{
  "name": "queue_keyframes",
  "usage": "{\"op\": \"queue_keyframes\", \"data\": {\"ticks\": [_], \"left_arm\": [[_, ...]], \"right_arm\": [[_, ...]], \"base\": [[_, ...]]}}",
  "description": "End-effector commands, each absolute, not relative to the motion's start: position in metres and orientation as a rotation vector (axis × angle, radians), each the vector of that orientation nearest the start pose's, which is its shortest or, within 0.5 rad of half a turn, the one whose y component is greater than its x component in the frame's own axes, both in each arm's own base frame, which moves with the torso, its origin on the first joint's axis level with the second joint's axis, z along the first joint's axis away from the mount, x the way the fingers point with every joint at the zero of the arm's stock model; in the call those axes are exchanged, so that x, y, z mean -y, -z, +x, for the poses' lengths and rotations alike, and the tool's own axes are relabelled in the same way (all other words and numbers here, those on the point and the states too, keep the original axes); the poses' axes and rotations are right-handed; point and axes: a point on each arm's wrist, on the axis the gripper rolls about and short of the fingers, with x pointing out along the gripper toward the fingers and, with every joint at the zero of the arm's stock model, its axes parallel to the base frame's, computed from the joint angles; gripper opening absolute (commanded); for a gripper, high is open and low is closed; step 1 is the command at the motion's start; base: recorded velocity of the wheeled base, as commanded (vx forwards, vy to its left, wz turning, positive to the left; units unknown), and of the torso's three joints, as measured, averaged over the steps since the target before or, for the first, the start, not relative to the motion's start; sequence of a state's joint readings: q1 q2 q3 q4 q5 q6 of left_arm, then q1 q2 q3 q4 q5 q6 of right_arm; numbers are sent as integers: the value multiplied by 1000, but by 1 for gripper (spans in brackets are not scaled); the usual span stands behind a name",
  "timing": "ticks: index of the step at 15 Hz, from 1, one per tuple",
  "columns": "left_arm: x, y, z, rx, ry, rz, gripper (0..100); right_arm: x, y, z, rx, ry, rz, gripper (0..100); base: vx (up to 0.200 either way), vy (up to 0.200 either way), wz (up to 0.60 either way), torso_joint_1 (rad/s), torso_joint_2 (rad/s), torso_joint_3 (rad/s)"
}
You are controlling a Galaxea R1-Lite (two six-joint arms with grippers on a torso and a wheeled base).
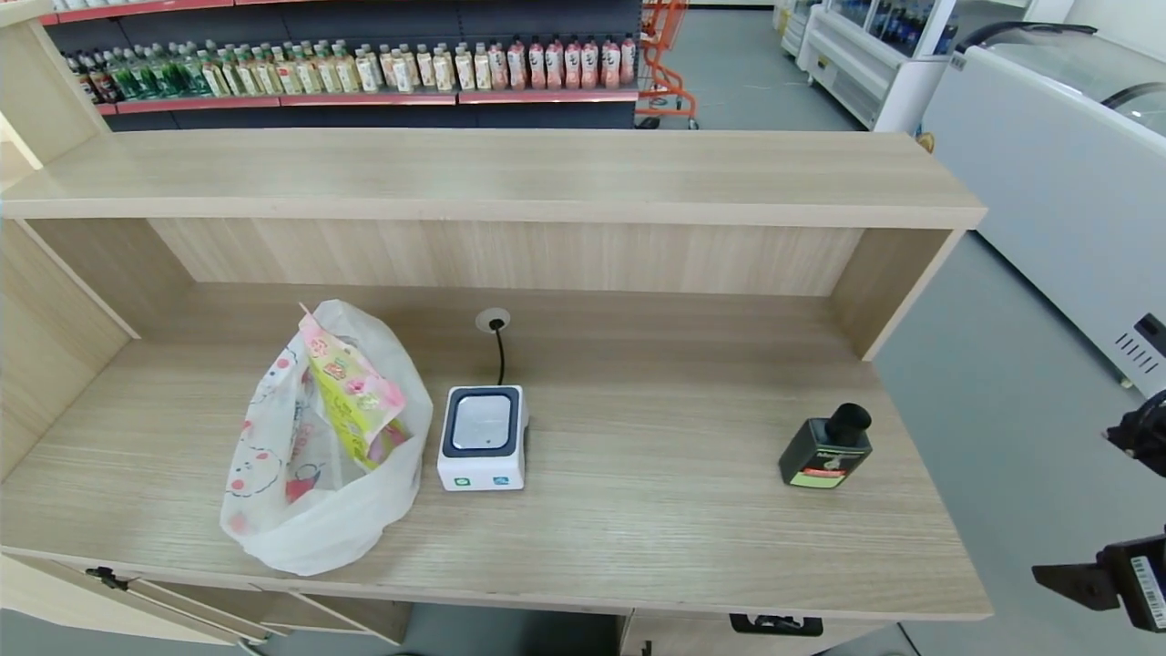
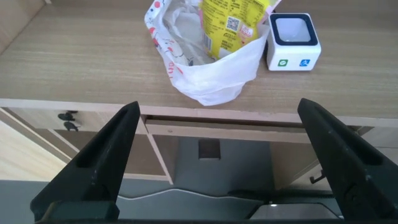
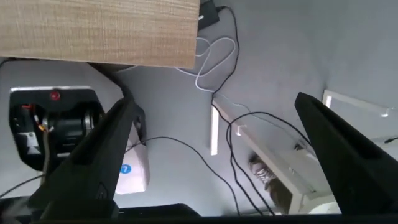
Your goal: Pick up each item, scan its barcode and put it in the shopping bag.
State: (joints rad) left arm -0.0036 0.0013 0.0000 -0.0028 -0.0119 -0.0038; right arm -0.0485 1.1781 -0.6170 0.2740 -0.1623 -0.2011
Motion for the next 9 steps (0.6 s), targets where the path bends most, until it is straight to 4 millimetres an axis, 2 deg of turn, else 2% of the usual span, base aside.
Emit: {"op": "queue_keyframes", "data": {"ticks": [1,5,7,9], "left_arm": [[0,-76,-23,1,15,-5,100],[0,-76,-23,1,15,-5,100],[0,-76,-23,1,15,-5,100],[0,-76,-23,1,15,-5,100]], "right_arm": [[11,-169,152,-886,79,-302,100],[11,-167,183,-812,28,-442,100],[5,-166,196,-771,-11,-473,100],[-9,-160,210,-757,-96,-487,100]], "base": [[0,0,0,0,0,0],[0,0,0,0,0,0],[0,0,0,0,0,0],[0,0,0,0,0,0]]}}
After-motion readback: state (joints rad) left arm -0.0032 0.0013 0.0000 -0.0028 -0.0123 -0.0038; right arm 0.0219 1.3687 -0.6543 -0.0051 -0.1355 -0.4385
